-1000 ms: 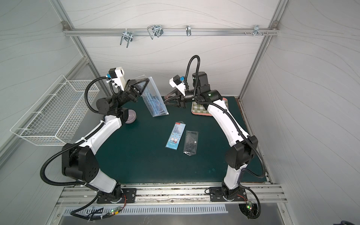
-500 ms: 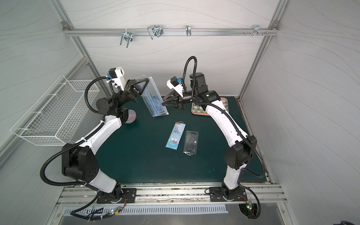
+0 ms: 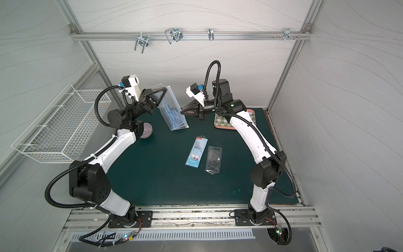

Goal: Open the ruler set and take out the ruler
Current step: Adjust the ruler set bag.

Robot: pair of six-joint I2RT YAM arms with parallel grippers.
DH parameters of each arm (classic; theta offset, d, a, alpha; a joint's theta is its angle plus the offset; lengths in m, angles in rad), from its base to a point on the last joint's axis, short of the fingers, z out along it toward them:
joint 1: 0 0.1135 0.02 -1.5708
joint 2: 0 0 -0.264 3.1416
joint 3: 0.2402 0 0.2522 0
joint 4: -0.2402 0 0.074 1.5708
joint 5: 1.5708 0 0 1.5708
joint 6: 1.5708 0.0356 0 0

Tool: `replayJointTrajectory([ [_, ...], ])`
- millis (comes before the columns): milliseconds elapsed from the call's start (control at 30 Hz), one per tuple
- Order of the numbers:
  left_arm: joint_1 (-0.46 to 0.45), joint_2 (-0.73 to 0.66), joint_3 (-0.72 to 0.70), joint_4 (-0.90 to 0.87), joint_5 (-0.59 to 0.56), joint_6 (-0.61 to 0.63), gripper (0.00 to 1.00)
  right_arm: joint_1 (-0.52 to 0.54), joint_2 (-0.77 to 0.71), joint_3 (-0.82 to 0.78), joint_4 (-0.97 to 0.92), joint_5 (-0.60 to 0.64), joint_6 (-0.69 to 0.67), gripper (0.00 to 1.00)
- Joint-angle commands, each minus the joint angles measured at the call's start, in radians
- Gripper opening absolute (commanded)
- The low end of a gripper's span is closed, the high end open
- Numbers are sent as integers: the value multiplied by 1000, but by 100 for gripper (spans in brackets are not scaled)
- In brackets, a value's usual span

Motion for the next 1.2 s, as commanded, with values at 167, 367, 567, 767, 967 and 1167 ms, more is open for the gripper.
replayJointTrajectory([
  [167,-11,-18,55,62,18,-30,0,13,23,33,-12,-17,-3,3],
  [367,-10,-13,52,63,13,-31,0,11,8,24,-24,-1,-9,0],
  [567,-10,-12,25,63,4,-27,0,4,-17,-2,-17,29,-8,0],
  [767,-11,2,7,63,-25,-44,19,-6,-42,-24,-24,62,2,0],
  [967,-9,27,3,63,-48,-67,45,-17,-70,-63,-36,93,7,0],
  [1167,-5,49,-5,63,-66,-81,60,-29,-101,-106,-44,108,13,0],
])
